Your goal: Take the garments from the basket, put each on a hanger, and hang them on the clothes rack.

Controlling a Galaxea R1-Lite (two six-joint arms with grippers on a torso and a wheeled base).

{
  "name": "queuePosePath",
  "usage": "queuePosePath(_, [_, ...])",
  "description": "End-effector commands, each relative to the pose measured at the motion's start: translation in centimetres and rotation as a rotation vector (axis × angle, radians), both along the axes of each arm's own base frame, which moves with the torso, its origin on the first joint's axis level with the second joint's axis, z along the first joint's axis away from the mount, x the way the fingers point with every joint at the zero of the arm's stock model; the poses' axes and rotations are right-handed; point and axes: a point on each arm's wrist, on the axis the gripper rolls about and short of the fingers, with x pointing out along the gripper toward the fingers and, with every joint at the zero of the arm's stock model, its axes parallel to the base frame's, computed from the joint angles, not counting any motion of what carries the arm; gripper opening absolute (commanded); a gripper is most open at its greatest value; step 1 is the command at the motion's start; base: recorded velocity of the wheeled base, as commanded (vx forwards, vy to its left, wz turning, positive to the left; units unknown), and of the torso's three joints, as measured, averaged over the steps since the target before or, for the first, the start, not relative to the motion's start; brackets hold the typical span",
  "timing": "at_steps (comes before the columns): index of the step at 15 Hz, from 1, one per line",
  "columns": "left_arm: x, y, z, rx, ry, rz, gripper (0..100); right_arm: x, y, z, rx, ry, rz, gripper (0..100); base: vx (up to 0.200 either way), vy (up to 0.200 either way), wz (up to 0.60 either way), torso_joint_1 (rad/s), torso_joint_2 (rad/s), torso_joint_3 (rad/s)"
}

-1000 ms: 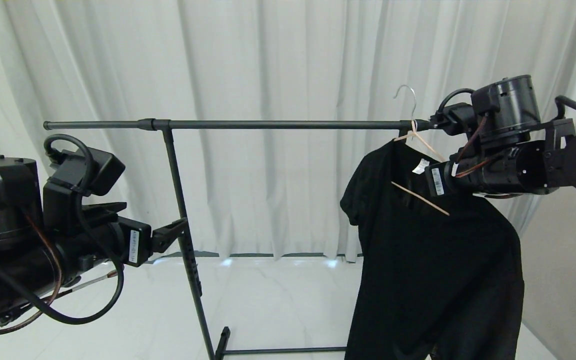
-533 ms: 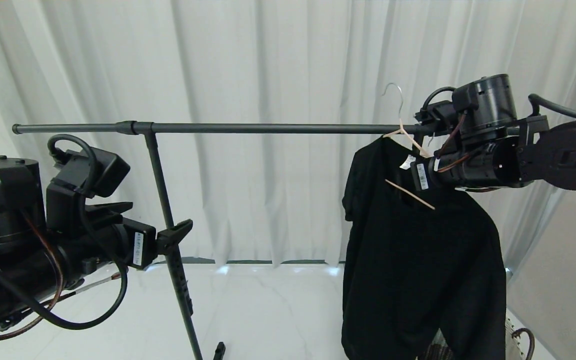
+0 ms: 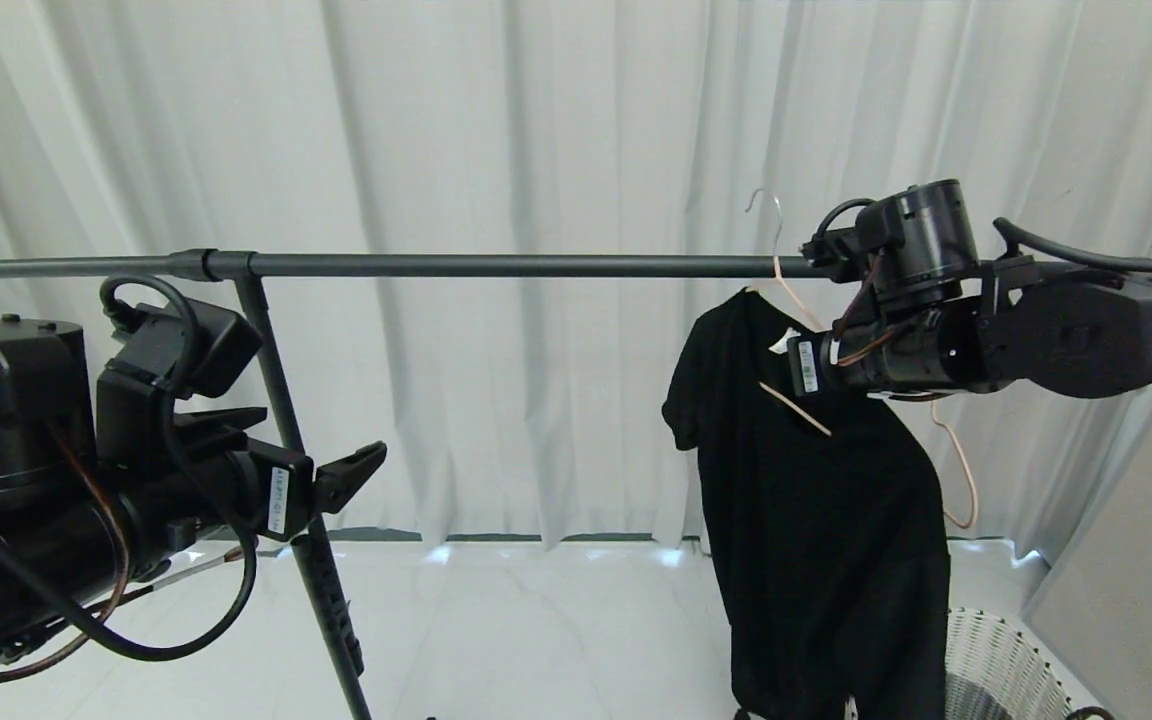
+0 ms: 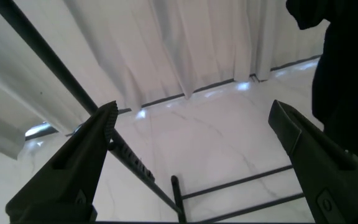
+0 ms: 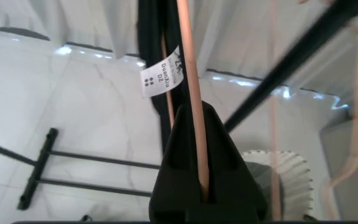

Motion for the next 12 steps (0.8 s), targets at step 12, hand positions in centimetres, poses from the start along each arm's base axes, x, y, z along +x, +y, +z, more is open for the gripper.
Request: queuePosePath(12, [-2.5,-1.9,-2.0,0.027,0.054,-0.116,100,2.7,2.0,-4.8,0.025,0.085,-0.032,0,0.0,0.0,0.0,0.0,0.0,0.0])
